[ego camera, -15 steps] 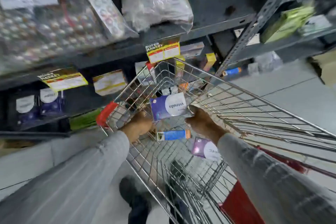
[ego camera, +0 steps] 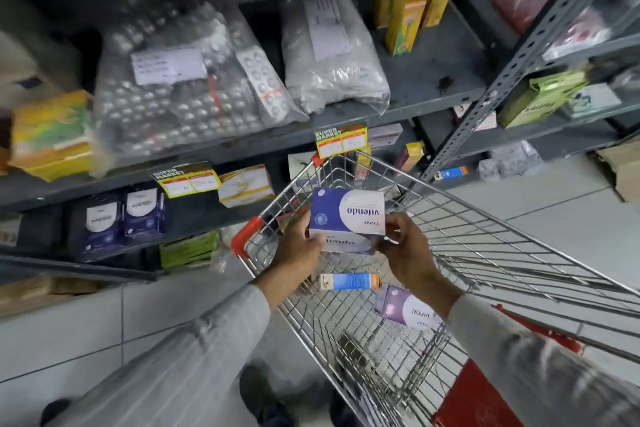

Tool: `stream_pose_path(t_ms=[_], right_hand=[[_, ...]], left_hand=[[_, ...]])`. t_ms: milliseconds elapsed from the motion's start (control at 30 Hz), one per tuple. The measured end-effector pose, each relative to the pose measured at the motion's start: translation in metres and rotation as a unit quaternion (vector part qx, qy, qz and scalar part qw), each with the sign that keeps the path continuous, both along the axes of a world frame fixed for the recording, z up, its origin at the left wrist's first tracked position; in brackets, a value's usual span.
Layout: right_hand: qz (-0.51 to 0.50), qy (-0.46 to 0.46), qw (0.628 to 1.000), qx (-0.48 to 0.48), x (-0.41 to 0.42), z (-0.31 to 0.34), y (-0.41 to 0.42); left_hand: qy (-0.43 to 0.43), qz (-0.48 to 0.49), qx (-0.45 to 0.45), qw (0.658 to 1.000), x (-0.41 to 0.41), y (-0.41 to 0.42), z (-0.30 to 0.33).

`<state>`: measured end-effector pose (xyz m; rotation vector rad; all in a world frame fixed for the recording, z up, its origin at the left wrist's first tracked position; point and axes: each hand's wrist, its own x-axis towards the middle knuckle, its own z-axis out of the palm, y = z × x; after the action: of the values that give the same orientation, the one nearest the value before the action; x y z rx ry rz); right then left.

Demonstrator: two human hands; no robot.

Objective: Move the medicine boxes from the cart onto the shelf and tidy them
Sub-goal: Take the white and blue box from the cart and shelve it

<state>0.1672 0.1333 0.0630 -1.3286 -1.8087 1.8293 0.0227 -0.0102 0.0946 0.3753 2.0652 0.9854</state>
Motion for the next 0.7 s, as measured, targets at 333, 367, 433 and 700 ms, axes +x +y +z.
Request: stream_pose_path(t_ms=[333, 367, 433, 700], right_hand=[[-0.012, 0.169, 0.970, 0.177, -0.013, 0.276, -0.053], [-0.006, 0.180, 0.964, 0.194, -0.016, 0.299, -0.060], [0.009, 0.204, 0.950, 0.237, -0.023, 0.343, -0.075], [0.099, 0.312, 0.903, 0.278, -0.100, 0.470, -0.140]], left_hand=[[0.037, 0.077, 0.297, 0.951, -0.006, -0.055, 0.240], [0.042, 0.083, 0.320, 0.943, -0.009, -0.062, 0.259], [0.070, 0.095, 0.355, 0.927, -0.016, -0.078, 0.298], [0.094, 0.100, 0.408, 0.902, -0.074, -0.170, 0.431]])
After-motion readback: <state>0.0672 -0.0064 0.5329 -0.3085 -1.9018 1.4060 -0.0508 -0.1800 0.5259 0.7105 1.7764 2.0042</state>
